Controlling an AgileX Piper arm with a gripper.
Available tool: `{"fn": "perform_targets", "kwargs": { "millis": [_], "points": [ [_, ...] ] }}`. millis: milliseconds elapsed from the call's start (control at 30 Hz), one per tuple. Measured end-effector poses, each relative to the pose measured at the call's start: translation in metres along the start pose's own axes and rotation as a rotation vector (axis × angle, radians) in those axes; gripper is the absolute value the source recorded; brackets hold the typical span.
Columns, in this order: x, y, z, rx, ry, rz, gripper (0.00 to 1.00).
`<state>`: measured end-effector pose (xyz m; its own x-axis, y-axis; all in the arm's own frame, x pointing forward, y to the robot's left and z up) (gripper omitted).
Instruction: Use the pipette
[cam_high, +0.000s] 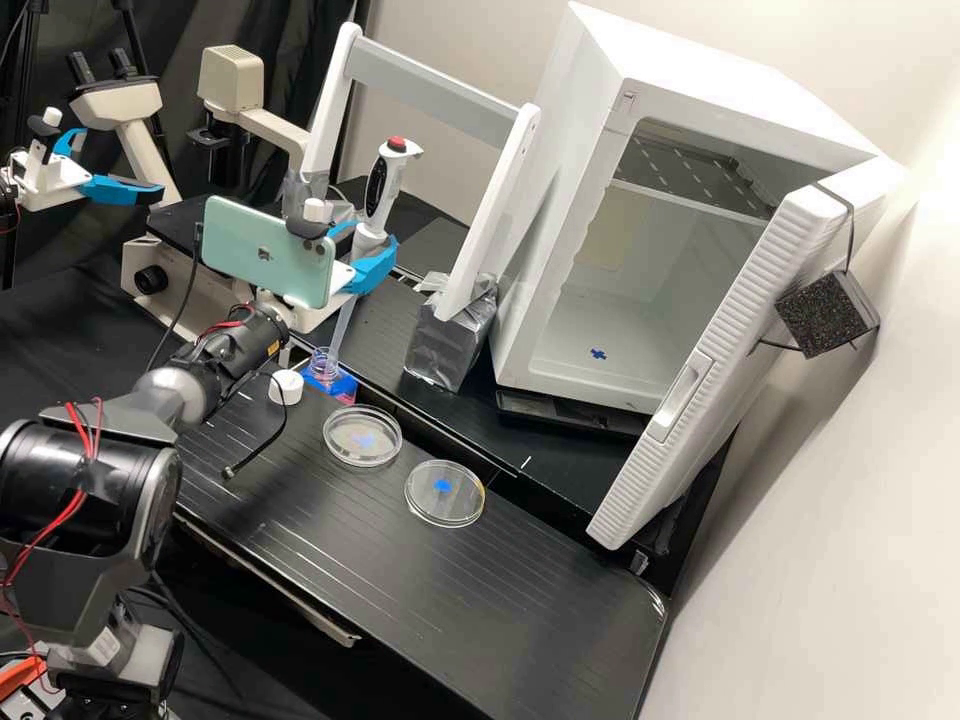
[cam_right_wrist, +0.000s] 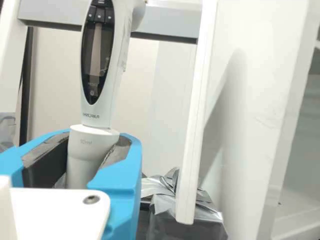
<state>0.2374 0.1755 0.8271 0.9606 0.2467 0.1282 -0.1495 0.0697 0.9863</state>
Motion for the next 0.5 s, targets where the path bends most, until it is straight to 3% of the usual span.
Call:
{"fn": "perform_targets", "kwargs": {
  "millis": [267,433,500],
  "points": [
    [-0.015,-0.013,0.002,-0.012,0.036,0.055,0.0],
    [-0.015,-0.029,0.008,0.001,0.013,0.026,0.0],
    [-0.015,-0.037,0.013,-0.008,-0.002,0.002,0.0]
  ]
}}
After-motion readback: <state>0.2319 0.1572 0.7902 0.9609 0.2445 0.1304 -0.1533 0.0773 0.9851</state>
